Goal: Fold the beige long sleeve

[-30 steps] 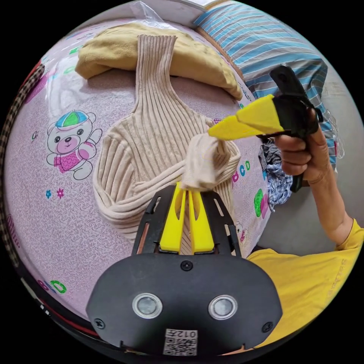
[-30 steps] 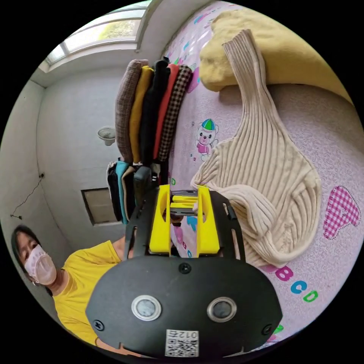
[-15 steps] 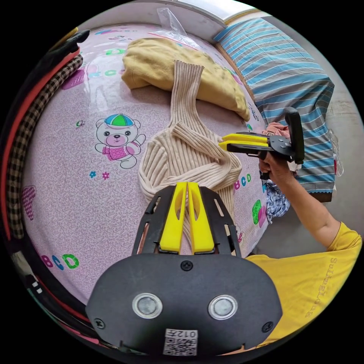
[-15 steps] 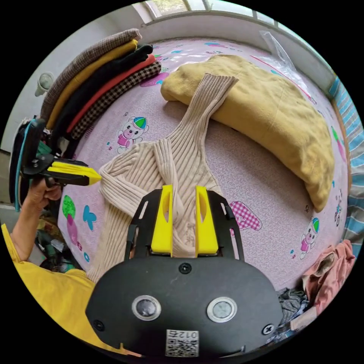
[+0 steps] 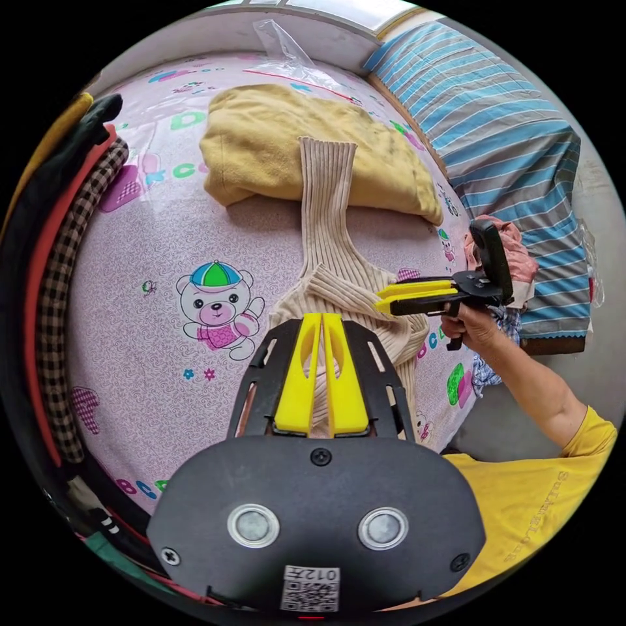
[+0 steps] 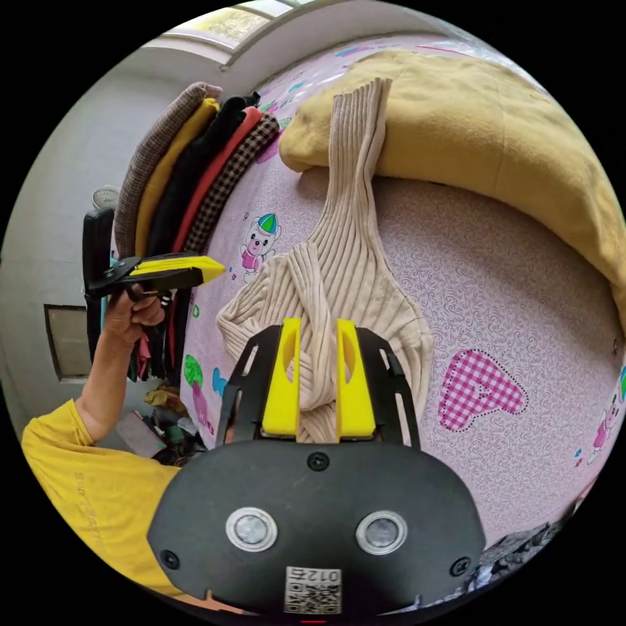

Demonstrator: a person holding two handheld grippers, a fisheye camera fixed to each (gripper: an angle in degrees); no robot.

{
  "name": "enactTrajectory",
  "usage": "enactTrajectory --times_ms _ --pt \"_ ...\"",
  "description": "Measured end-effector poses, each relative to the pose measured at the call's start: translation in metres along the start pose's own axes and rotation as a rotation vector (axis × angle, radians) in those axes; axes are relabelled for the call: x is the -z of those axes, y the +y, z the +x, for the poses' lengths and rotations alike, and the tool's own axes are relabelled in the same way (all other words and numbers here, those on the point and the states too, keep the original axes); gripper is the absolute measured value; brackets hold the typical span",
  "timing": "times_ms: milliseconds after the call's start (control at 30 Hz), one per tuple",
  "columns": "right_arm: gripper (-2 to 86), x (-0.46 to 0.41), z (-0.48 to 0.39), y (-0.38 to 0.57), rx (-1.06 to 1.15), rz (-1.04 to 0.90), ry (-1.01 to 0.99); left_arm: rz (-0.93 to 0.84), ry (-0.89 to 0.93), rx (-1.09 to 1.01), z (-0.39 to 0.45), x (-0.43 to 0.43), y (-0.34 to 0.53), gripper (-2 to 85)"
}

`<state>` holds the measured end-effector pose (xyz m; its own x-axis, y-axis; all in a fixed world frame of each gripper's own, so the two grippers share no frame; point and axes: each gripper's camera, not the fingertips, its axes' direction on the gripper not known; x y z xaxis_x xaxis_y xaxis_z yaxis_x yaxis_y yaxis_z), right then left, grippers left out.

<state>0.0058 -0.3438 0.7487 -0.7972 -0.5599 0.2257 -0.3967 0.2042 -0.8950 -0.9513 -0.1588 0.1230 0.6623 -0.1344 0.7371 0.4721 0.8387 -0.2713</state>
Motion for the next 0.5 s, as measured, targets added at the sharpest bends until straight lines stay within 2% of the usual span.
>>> enactTrajectory --times_ms 100,200,267,367,433,500 --pt "3.8 -0.004 -0.024 0.008 0.065 0.017 0.089 -0.014 -0.017 -0.003 0.006 -0.003 -0.003 0.5" --pt "3.2 0.008 -0.083 0.029 0.327 0.118 0.37 0.018 -0.05 -0.023 0.019 0.005 0.001 0.5" --pt "2.8 -0.014 -0.143 0.06 0.709 0.079 0.703 0.049 -0.055 -0.028 0.029 0.007 0.008 0.5" --pt "2.7 -0.075 -0.172 0.112 1.127 -0.087 0.985 0.058 -0.06 -0.028 0.046 -0.002 0.018 0.6" --pt "2.6 -0.099 -0.174 0.133 1.228 -0.118 1.056 0.06 -0.063 -0.045 0.06 -0.008 0.022 0.6" --pt "2.5 -0.107 -0.175 0.145 1.235 -0.097 1.05 0.059 -0.075 -0.07 0.075 -0.014 0.025 0.6"
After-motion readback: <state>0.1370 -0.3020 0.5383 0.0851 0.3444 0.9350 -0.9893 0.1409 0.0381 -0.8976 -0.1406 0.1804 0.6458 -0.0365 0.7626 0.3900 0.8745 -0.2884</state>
